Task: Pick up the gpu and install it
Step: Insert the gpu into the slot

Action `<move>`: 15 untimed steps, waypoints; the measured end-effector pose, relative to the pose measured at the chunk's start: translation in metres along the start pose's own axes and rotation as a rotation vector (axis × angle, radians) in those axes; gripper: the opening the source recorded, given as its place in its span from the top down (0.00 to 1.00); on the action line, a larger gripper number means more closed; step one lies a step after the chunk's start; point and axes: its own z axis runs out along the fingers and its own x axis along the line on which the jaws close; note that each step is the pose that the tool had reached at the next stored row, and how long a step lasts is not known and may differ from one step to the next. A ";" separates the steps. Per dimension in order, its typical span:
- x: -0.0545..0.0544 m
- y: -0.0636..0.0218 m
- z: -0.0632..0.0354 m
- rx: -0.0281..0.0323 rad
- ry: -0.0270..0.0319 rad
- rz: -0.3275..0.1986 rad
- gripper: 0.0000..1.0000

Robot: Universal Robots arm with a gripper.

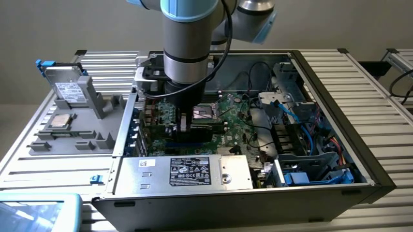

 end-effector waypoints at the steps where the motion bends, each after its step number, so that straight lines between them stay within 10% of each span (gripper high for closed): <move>1: 0.000 0.0000 0.0001 0.0000 0.0001 0.000 0.71; 15: -0.001 0.0009 0.0018 -0.0001 0.0034 0.001 0.71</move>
